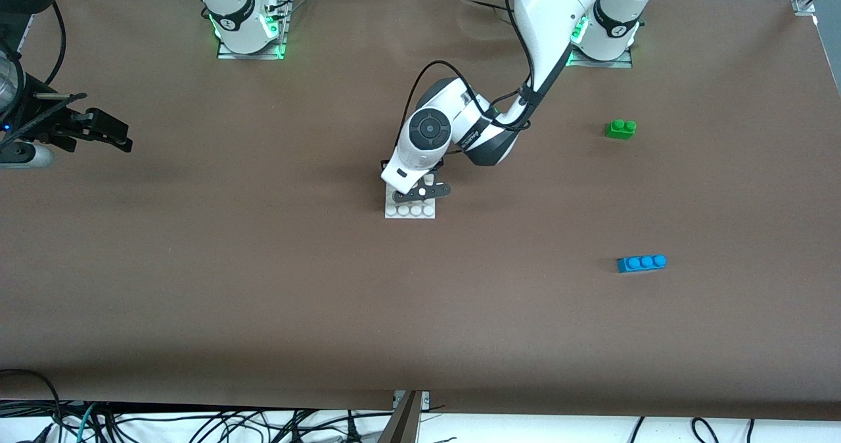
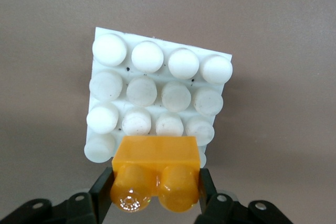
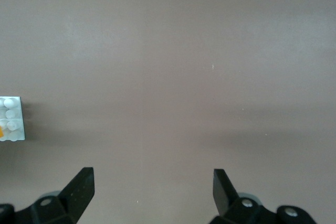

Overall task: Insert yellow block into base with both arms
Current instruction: 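Press the yellow brick down onto the plate studs with the left gripper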

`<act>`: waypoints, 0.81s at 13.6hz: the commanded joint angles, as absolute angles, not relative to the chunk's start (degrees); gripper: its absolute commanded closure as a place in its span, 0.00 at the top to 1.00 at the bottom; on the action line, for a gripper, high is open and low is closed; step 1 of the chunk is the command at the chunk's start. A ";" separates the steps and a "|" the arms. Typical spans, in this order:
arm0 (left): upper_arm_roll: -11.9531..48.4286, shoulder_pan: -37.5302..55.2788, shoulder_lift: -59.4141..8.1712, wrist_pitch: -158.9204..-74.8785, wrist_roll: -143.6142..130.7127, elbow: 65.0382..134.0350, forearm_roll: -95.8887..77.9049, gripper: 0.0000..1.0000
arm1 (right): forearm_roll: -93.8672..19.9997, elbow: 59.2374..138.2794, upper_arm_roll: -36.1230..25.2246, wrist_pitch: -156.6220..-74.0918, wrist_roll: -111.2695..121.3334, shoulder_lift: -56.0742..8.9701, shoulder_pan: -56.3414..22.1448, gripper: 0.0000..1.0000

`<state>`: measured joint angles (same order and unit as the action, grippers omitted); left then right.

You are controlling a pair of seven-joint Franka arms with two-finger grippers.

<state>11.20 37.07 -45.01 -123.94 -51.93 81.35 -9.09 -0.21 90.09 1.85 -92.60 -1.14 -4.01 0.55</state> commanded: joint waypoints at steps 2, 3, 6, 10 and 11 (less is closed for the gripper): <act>10.11 38.49 -46.49 -123.57 -51.42 79.28 -8.09 0.00 | -0.53 90.26 1.93 -92.02 -1.14 -3.60 0.88 1.00; 10.02 38.50 -46.49 -123.57 -51.15 79.36 -8.09 0.00 | -0.53 90.26 1.93 -92.02 -1.14 -3.60 0.88 1.00; 9.58 38.50 -46.49 -123.57 -49.66 79.37 -8.09 0.00 | -0.61 90.26 2.02 -92.02 -1.14 -3.52 0.88 1.00; 9.14 38.50 -46.49 -123.57 -49.31 79.28 -8.09 0.00 | -0.62 90.26 2.02 -92.02 -1.14 -3.60 0.88 1.00; 8.97 38.50 -46.49 -123.66 -48.61 79.28 -8.09 0.00 | -0.53 90.26 2.02 -92.02 -1.14 -3.60 0.88 1.00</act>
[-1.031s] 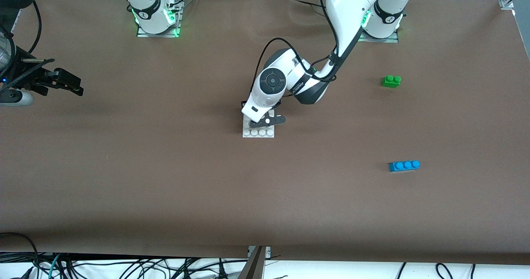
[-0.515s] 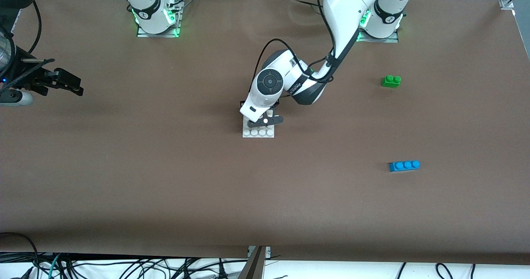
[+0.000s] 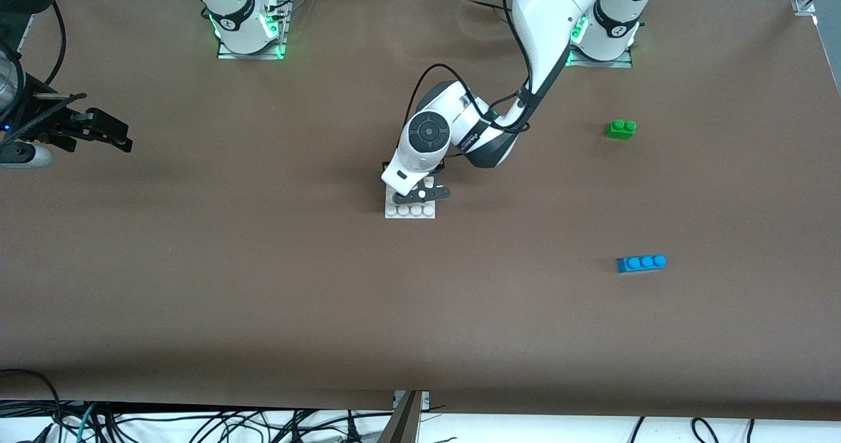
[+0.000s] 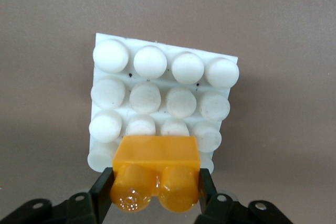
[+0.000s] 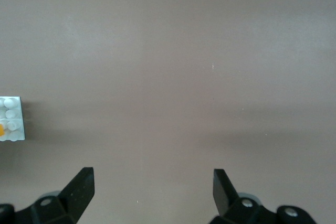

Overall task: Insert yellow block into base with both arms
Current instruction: 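Press the yellow brick down onto the plate studs with the left gripper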

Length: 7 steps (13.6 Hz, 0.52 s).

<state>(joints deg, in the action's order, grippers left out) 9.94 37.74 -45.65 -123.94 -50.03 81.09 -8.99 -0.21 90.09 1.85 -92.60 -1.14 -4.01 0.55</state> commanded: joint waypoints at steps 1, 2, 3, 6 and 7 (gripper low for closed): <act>8.96 38.50 -46.49 -123.58 -47.65 79.28 -8.09 0.00 | -0.53 90.26 2.02 -92.02 -1.14 -3.60 0.88 1.00; 8.88 38.50 -46.49 -123.57 -47.46 79.28 -8.09 0.00 | -0.61 90.26 2.02 -92.02 -1.14 -3.60 0.88 1.00; 8.88 38.50 -46.49 -123.66 -47.55 79.28 -8.09 0.00 | -0.62 90.26 1.93 -92.02 -1.14 -3.52 0.88 1.00; 8.96 38.58 -46.93 -125.50 -47.99 79.28 -8.17 0.00 | -0.62 90.26 2.02 -92.02 -1.14 -3.60 0.88 1.00; 8.96 38.76 -47.11 -125.59 -47.90 79.28 -8.17 0.00 | -0.62 90.26 1.93 -92.02 -1.14 -3.60 0.88 1.00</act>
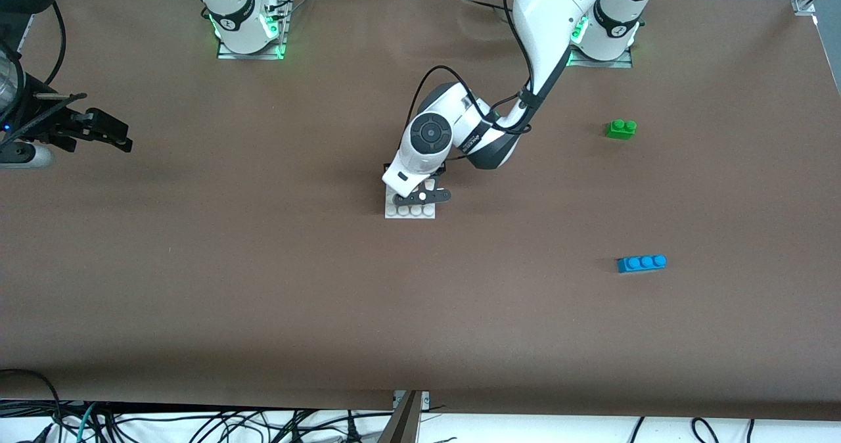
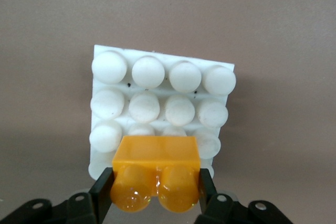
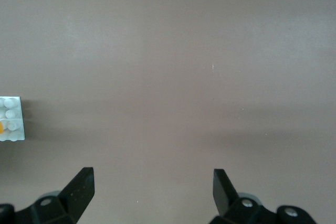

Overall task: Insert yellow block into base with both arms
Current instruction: 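Press the yellow brick down onto the plate studs with the left gripper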

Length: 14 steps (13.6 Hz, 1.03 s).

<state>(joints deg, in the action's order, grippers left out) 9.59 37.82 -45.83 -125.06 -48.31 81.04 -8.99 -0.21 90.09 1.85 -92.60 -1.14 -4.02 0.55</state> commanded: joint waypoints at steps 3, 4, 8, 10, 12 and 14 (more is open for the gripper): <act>8.96 39.02 -47.72 -125.77 -47.99 79.28 -8.17 0.00 | -0.62 90.26 1.93 -92.02 -1.14 -3.60 0.88 1.00; 8.96 39.02 -47.72 -125.77 -47.90 79.36 -8.17 0.00 | -0.62 90.26 2.02 -92.02 -1.14 -3.60 0.88 1.00; 8.96 39.02 -47.72 -125.77 -48.07 79.98 -8.26 0.25 | -0.62 90.26 1.93 -92.02 -1.06 -3.60 0.97 1.00; 8.96 39.02 -47.72 -125.68 -48.25 80.07 -8.70 0.47 | -0.62 90.26 1.93 -92.02 -1.06 -3.60 0.97 1.00; 8.96 39.02 -47.64 -125.68 -49.13 80.07 -8.53 1.00 | -0.62 90.26 2.02 -92.02 -1.06 -3.60 0.97 1.00; 8.96 38.94 -47.46 -125.60 -49.66 79.98 -8.70 1.00 | -0.62 90.26 2.02 -92.02 -1.05 -3.60 0.97 1.00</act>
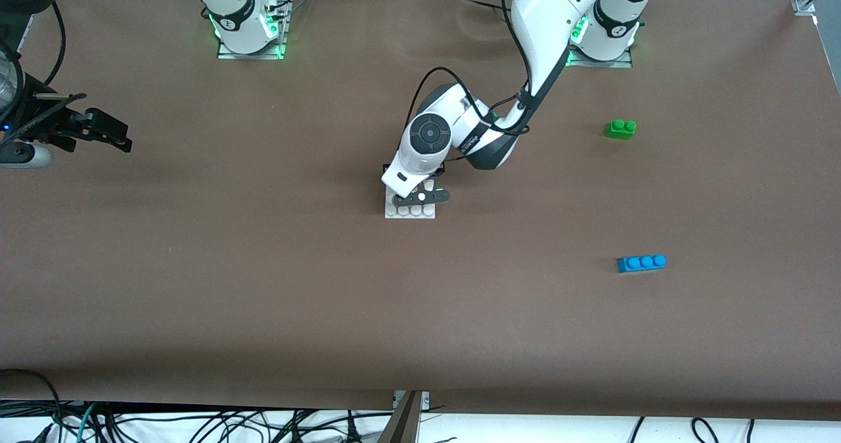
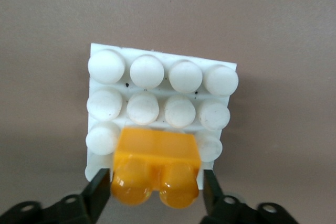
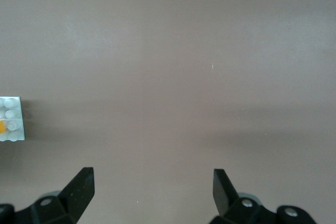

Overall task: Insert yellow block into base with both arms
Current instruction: 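Open the left gripper and lift it away from the plate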

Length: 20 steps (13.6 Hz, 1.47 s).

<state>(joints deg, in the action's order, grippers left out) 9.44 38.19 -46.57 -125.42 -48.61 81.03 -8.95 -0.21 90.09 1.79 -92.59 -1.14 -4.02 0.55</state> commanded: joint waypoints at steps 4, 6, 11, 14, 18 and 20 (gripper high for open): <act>8.96 38.67 -46.06 -124.55 -51.15 79.54 -8.79 1.00 | -0.62 90.26 1.93 -92.02 -1.05 -3.60 0.97 1.00; 8.96 37.80 -42.91 -120.52 -51.15 79.72 -8.79 1.00 | -0.62 90.26 1.93 -92.02 -1.05 -3.60 0.97 1.00; 9.14 32.89 -30.35 -109.36 -50.80 81.47 -8.70 1.00 | -0.70 90.26 1.93 -92.02 -1.05 -3.60 0.97 1.00; 9.23 27.44 -21.04 -107.58 -49.67 85.94 -8.70 1.00 | -0.70 90.26 1.93 -92.02 -1.05 -3.60 0.97 1.00; 9.58 18.30 -11.53 -96.27 -36.33 87.89 -8.18 1.00 | -0.70 90.26 1.93 -92.02 -1.14 -3.60 0.97 1.00; 9.41 14.08 -7.93 -90.56 -30.26 87.89 -7.74 1.00 | -0.79 90.26 1.93 -92.02 -1.05 -3.60 0.97 1.00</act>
